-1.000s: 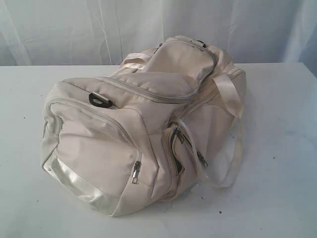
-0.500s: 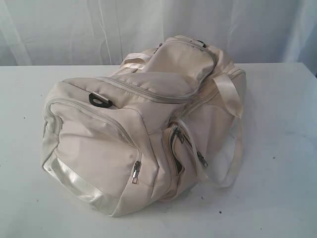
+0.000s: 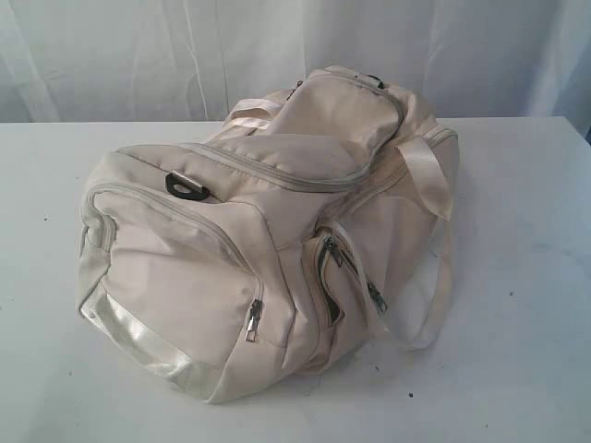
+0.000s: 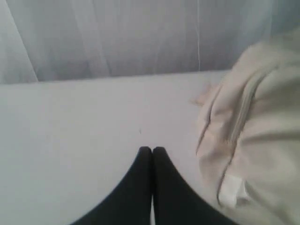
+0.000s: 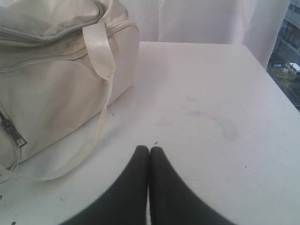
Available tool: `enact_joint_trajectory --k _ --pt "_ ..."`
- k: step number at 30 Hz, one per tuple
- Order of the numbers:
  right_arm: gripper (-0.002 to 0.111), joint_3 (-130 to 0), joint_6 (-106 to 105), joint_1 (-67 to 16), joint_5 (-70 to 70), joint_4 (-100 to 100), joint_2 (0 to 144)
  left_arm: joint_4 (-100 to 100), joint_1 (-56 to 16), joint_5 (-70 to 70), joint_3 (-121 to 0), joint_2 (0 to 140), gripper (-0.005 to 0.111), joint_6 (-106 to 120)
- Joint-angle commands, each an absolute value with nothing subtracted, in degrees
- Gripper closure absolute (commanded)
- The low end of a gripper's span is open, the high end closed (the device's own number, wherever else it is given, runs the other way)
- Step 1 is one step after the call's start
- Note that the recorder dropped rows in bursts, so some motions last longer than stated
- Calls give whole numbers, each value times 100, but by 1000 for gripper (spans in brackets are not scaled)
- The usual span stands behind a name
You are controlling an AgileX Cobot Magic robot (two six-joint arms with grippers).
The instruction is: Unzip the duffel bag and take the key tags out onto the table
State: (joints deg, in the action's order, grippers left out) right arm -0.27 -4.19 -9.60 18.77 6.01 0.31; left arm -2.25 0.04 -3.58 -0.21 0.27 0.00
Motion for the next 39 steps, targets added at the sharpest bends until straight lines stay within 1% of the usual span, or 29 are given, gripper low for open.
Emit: enact_joint_trajectory --k 1,5,7,9,13,17,23,28,32,37,39 --pt "108 0 -425 -970 1816 575 0 -294 20 -2423 0 0 107 0" --pt "108 0 -425 -970 1816 575 0 -294 20 -4001 0 0 107 -60" --pt "108 0 -425 -970 1816 575 0 -342 20 -4407 0 0 107 -60" --pt "108 0 -425 -970 1816 575 0 -342 20 -4447 -150 0 107 -60" --pt "108 0 -425 -970 1816 575 0 -342 20 -4266 -891 96 107 -60" --pt "108 0 -425 -970 1816 575 0 -342 20 -4151 -1751 576 107 -101" --pt "108 0 -425 -970 1816 575 0 -330 20 -3830 -2696 1154 107 -1429" --pt "108 0 -425 -970 1816 575 0 -274 20 -3533 -2878 1206 107 -1685" --pt "108 0 -425 -970 1816 575 0 -274 20 -3351 -2878 1340 107 -944" --pt "108 0 -425 -970 1816 575 0 -274 20 -2210 -2878 1840 107 -397" --pt "108 0 -425 -970 1816 575 0 -274 20 -1272 -2878 2119 107 -397"
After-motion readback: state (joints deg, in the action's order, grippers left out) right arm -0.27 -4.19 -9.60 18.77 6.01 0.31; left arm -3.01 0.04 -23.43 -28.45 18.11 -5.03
